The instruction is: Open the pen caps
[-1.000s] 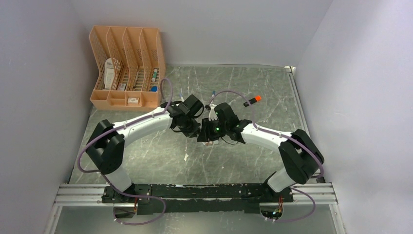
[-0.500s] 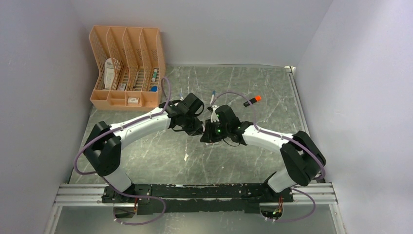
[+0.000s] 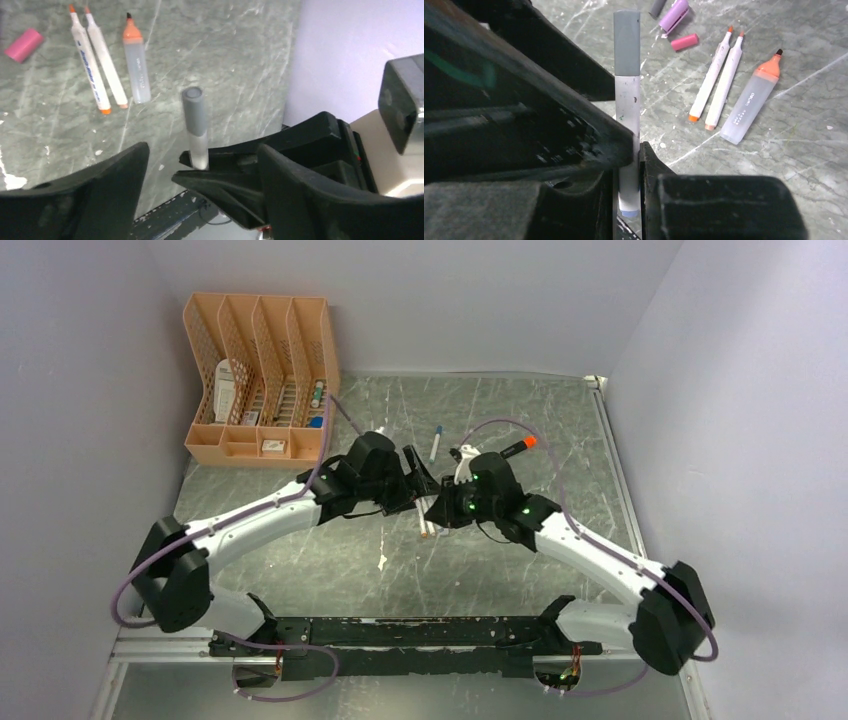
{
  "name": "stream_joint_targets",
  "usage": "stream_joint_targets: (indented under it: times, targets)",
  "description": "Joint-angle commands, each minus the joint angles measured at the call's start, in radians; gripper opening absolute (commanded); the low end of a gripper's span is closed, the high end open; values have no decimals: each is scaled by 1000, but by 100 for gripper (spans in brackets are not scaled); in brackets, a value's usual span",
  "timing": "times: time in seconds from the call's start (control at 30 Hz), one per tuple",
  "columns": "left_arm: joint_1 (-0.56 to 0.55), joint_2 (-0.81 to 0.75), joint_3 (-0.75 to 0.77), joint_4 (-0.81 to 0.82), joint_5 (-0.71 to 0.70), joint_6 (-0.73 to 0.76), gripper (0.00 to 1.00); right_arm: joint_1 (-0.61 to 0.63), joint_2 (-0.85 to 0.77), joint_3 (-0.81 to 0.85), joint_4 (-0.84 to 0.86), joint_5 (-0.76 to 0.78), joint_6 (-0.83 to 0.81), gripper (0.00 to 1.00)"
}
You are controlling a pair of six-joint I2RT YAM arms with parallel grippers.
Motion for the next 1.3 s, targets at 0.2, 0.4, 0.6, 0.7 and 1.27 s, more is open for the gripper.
stream_joint_targets:
  times: [0.2,0.4,0.6,0.7,1.27]
  targets:
    - [43,-206,-104,199,66,185,100,7,-300,-116,-80,17,-3,0]
    - [95,-263,-309,611,252,99,100,6,-472,-180,2,-81,24,0]
    - [95,-287,-382,806,349,127,98,5,-535,-210,139,-202,86,0]
    - [98,-304,-391,813,349,140,98,6,-511,-208,167,-211,94,0]
    - [124,-397,-457,800,299,151,95,6,-422,-189,142,-145,88,0]
